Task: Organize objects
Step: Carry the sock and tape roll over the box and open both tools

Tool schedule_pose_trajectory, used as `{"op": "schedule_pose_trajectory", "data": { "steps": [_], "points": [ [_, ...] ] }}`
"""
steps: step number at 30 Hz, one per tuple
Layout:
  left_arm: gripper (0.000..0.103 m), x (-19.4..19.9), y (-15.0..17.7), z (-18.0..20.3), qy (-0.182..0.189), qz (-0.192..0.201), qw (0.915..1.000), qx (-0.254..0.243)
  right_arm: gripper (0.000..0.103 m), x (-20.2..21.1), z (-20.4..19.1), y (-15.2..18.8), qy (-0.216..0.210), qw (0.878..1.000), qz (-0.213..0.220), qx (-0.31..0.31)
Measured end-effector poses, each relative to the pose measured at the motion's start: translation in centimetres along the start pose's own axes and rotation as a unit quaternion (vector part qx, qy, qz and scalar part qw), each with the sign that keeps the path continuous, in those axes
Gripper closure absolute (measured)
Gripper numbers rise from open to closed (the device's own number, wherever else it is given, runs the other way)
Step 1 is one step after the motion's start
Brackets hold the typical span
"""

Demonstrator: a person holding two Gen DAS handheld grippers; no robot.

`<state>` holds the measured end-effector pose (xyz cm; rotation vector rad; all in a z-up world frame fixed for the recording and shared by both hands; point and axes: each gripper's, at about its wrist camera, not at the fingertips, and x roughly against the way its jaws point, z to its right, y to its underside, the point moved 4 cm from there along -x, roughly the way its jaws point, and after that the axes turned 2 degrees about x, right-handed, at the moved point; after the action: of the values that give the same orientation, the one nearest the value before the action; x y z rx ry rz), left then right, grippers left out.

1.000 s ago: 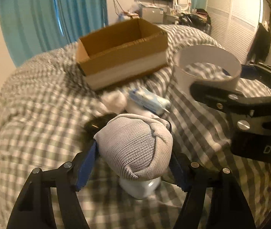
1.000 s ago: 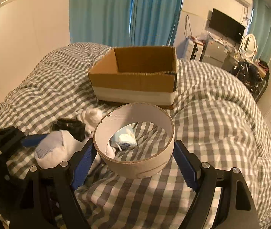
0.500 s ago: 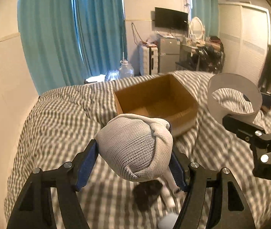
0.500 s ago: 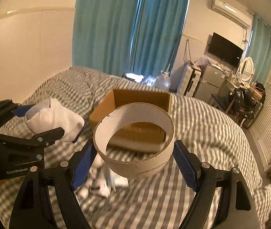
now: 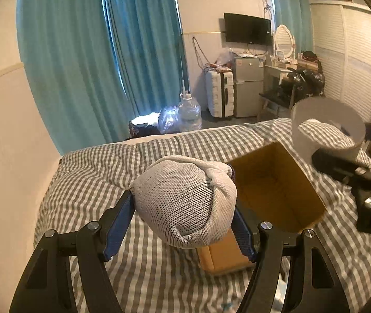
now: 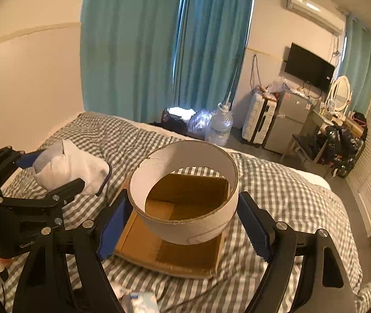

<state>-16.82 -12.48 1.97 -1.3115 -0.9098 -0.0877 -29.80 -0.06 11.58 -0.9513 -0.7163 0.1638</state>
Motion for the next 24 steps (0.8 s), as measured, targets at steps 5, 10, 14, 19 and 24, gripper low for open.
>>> {"op": "schedule_pose_trajectory", "data": {
  "steps": [5, 10, 14, 19, 24],
  "points": [
    [0.031, -4.6, -0.5, 0.8, 0.014, -0.017, 0.9998, -0.006, 0.022, -5.2, 0.9, -0.1, -0.002, 0.999, -0.032, -0.003],
    [0.031, -9.3, -0.4, 2.4, 0.036, -0.037, 0.9986, -0.013, 0.022, -10.1, 2.2, 1.4, 0.009, 0.997, -0.07, -0.005],
    [0.031, -11.8, 0.7, 3.6, 0.044, -0.056, 0.9971, -0.027, 0.022, -12.6, 2.5, 2.9, 0.004, 0.996, -0.091, -0.008],
    [0.031, -13.4, 2.3, 3.8, 0.06, -0.072, 0.9953, -0.025, 0.022, -14.4, 2.9, 4.6, 0.002, 0.994, -0.106, -0.006],
    [0.031, -13.8, 3.0, 3.7, 0.056, -0.078, 0.9951, -0.024, 0.022, -14.8, 3.8, 5.2, -0.011, 0.994, -0.106, -0.022]
  ]
}}
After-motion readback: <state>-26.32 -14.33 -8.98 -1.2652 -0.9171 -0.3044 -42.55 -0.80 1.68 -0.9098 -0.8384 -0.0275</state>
